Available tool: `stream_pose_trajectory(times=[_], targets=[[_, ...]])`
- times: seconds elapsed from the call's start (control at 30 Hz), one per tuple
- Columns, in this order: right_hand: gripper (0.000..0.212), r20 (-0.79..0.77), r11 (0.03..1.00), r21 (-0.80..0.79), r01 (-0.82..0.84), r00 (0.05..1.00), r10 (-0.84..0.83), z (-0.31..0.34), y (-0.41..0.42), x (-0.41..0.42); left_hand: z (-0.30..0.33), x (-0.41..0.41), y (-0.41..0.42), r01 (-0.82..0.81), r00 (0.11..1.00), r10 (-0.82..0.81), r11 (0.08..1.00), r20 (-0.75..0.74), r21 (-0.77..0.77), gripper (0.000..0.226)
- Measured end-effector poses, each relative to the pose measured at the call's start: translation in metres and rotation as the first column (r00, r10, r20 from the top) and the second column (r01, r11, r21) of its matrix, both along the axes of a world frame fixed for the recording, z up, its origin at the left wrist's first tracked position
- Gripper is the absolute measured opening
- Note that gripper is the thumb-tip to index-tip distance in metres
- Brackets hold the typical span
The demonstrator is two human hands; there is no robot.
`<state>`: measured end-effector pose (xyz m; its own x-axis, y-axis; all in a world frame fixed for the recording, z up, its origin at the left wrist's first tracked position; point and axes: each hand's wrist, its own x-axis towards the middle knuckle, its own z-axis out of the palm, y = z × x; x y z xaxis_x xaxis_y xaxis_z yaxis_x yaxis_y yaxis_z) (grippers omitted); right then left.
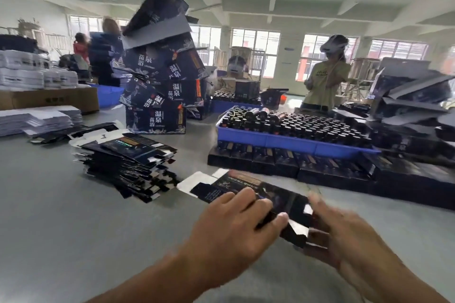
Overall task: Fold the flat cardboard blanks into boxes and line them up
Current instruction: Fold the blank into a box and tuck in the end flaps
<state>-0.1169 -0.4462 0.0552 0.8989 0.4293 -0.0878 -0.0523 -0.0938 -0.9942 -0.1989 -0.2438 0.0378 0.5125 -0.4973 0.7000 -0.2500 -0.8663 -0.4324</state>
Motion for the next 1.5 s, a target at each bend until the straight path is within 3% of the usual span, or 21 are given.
stream_pose_trajectory(times=[0.17, 0.27, 0.33, 0.47, 0.67, 0.93, 1.2, 1.5], targets=[[0.021, -0.006, 0.988, 0.142, 0.053, 0.999, -0.052, -0.009, -0.002, -0.009, -0.014, 0.007, -0.007, 0.094, 0.995, -0.095, 0.995, -0.039, -0.031, 0.049], [0.021, 0.012, 0.991, 0.130, 0.038, 0.999, -0.040, -0.015, -0.010, -0.012, -0.017, 0.009, -0.008, -0.014, 0.979, -0.004, 0.996, -0.203, -0.088, 0.086], [0.021, 0.016, 0.995, 0.096, 0.008, 1.000, -0.010, -0.019, -0.014, -0.014, -0.019, 0.009, -0.006, -0.116, 0.950, 0.097, 0.992, -0.298, -0.046, 0.111], [0.022, 0.034, 0.997, 0.062, -0.039, 0.999, 0.037, -0.023, -0.018, -0.017, -0.024, 0.008, -0.007, -0.144, 0.909, 0.103, 0.987, -0.405, -0.071, 0.125], [0.034, 0.000, 0.993, 0.114, -0.043, 0.999, 0.043, -0.025, -0.020, -0.016, -0.015, 0.008, -0.004, -0.119, 0.945, 0.051, 0.974, -0.324, -0.192, 0.120], [0.040, 0.072, 0.990, 0.138, -0.033, 0.997, 0.023, -0.028, -0.020, -0.020, -0.012, 0.009, -0.001, -0.151, 0.968, 0.120, 0.980, -0.222, -0.130, 0.113], [0.017, 0.255, 0.996, 0.049, 0.078, 0.963, -0.088, -0.029, -0.018, -0.027, -0.013, 0.010, -0.003, -0.066, 0.977, 0.047, 0.994, -0.209, -0.085, 0.111], [0.035, 0.310, 0.999, 0.022, 0.026, 0.950, -0.032, -0.024, -0.015, -0.036, -0.014, 0.009, -0.009, 0.004, 0.981, -0.034, 0.988, -0.189, -0.154, 0.081]])
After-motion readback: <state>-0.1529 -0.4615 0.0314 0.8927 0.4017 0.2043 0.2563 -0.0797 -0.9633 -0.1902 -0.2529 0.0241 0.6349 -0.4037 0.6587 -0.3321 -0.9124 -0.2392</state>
